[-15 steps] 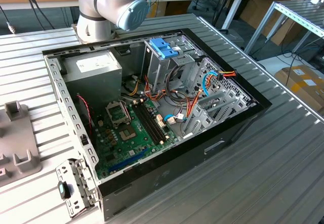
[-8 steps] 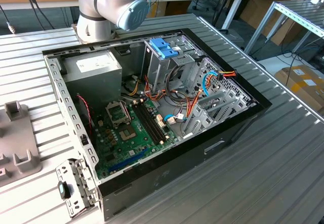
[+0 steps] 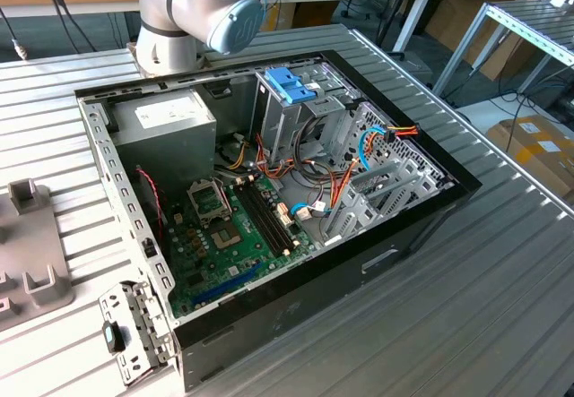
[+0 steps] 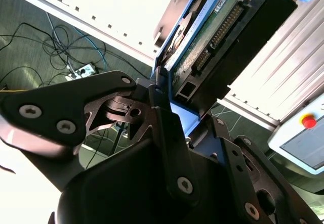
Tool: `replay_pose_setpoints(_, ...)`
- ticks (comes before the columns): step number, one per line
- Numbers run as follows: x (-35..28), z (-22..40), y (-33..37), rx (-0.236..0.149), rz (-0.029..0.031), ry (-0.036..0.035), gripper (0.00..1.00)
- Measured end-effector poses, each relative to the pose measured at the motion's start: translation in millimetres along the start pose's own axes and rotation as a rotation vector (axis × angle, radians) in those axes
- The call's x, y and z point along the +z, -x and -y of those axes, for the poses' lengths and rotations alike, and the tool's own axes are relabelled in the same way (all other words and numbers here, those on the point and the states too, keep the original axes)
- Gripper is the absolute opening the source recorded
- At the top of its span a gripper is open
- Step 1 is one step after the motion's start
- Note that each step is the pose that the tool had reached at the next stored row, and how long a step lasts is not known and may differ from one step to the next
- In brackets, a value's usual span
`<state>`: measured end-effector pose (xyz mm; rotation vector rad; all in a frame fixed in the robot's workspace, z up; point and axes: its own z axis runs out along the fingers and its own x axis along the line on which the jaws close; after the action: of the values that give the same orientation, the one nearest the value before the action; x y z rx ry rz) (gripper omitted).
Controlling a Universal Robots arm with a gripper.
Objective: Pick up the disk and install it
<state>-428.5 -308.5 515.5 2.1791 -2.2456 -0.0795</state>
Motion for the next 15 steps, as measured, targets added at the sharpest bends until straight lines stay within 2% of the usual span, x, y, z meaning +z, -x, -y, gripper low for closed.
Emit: replay_pose_setpoints(15,-0.4,9.5,0.3,0.000,0.0000,0.0000,0.37)
